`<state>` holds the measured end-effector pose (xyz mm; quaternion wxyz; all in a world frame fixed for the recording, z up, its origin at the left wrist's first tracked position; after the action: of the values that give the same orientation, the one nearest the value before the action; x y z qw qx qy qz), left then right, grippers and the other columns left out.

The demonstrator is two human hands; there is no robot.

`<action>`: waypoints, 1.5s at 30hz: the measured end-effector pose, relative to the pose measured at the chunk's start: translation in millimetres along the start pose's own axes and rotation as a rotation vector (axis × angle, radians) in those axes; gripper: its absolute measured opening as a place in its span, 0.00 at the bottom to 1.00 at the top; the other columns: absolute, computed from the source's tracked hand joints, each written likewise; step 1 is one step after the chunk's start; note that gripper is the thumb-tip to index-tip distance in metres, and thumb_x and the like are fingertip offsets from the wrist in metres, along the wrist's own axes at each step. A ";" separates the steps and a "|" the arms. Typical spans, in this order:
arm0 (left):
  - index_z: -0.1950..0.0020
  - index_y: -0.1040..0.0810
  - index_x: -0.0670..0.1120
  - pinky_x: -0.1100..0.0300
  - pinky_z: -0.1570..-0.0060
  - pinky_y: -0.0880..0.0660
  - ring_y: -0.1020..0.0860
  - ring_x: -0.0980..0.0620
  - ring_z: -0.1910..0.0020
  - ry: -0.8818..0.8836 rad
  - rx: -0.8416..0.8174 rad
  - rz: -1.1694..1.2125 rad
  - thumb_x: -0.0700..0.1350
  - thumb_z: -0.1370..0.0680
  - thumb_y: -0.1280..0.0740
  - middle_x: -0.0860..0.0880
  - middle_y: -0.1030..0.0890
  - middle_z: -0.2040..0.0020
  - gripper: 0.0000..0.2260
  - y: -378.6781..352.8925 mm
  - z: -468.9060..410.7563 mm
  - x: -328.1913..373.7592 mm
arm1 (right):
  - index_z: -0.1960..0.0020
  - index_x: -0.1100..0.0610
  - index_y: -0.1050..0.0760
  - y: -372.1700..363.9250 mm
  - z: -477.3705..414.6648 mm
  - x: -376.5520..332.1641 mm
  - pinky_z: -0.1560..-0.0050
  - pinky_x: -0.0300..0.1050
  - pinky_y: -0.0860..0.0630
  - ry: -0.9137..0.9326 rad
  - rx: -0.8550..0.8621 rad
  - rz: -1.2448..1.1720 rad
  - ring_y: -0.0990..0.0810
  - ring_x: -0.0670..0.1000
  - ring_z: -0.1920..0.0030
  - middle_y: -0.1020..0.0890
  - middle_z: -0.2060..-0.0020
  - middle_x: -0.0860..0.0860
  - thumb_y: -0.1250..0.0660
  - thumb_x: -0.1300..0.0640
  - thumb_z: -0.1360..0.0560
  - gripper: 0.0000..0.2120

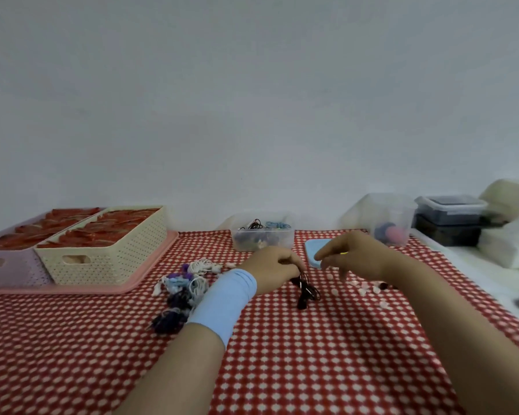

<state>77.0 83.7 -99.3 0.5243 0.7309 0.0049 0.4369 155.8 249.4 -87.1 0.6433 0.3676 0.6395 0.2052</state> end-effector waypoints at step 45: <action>0.50 0.20 0.54 0.63 0.49 0.25 0.22 0.58 0.53 0.071 0.214 -0.037 0.46 0.23 0.31 0.55 0.19 0.53 0.04 -3.5 -11.5 -17.4 | 0.49 0.51 0.15 -12.2 -11.1 -5.3 0.57 0.29 0.22 0.054 0.093 -0.010 0.16 0.44 0.57 0.13 0.57 0.48 0.25 0.64 0.28 0.10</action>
<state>60.4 85.9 -112.3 0.4508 0.7665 0.0835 0.4497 142.0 240.0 -91.5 0.6091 0.3884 0.6672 0.1816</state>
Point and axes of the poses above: each hand's wrist, its own z-axis away from the middle knuckle, its own y-axis out of the back of the hand, x = y × z, the point moved 5 cm from there along -z, towards the middle knuckle
